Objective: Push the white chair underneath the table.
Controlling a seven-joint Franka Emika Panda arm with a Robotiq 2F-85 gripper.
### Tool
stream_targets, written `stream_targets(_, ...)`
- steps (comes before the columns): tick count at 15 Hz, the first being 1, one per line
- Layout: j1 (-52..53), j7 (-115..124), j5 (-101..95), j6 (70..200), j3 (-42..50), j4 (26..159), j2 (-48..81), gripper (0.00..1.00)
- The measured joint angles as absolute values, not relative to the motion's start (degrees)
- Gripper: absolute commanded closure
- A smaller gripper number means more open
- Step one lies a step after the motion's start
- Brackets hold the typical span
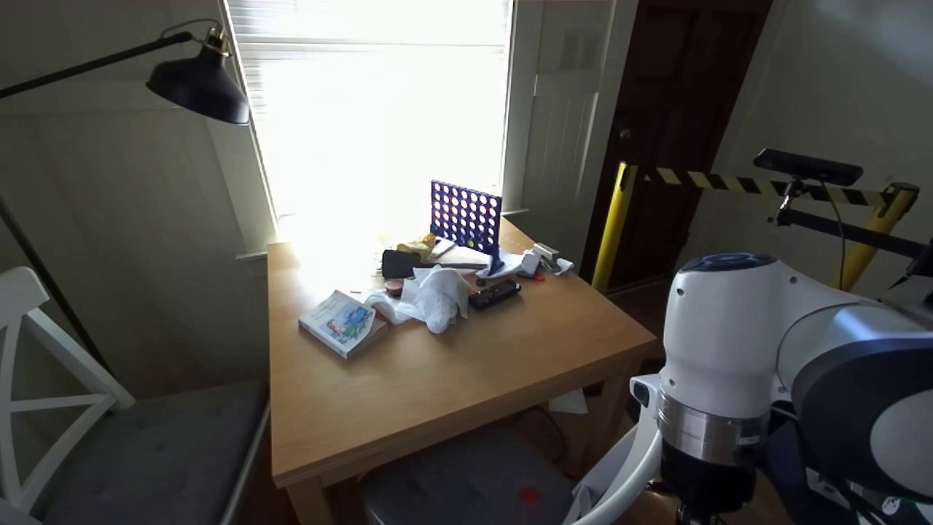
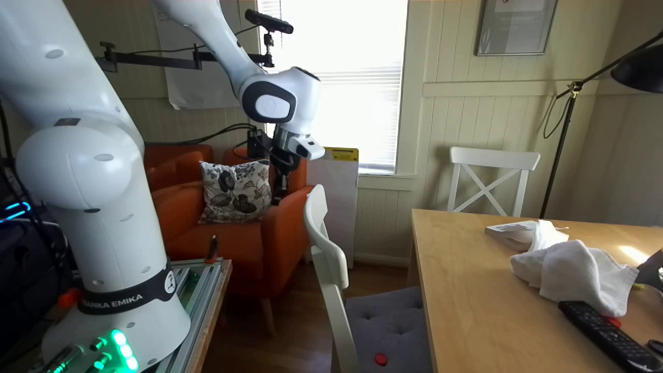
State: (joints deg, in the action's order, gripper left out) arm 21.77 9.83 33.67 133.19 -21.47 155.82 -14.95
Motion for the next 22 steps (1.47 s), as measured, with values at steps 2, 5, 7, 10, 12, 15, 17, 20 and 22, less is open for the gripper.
stream_targets(2,21.7,10.5,33.7,137.3,-21.5,155.7,-13.9,1.00)
stream_targets(5,21.8,11.9,33.3,144.2,-21.8,155.8,-11.7,1.00)
stream_targets(7,21.8,12.9,32.7,147.6,-22.2,156.0,-9.7,1.00)
stream_targets(10,21.9,14.6,30.8,153.7,-22.8,156.5,-6.4,1.00)
stream_targets(12,22.2,16.0,30.1,157.8,-23.4,157.2,-4.7,1.00)
stream_targets(15,22.9,19.9,27.0,163.9,-24.7,158.3,-3.0,1.00)
stream_targets(17,23.2,22.4,24.8,167.1,-25.2,158.9,-2.2,1.00)
stream_targets(20,23.2,26.9,20.6,170.5,-25.5,159.4,-1.4,1.00)
stream_targets(22,23.0,30.8,16.8,172.6,-25.5,159.8,-1.3,1.00)
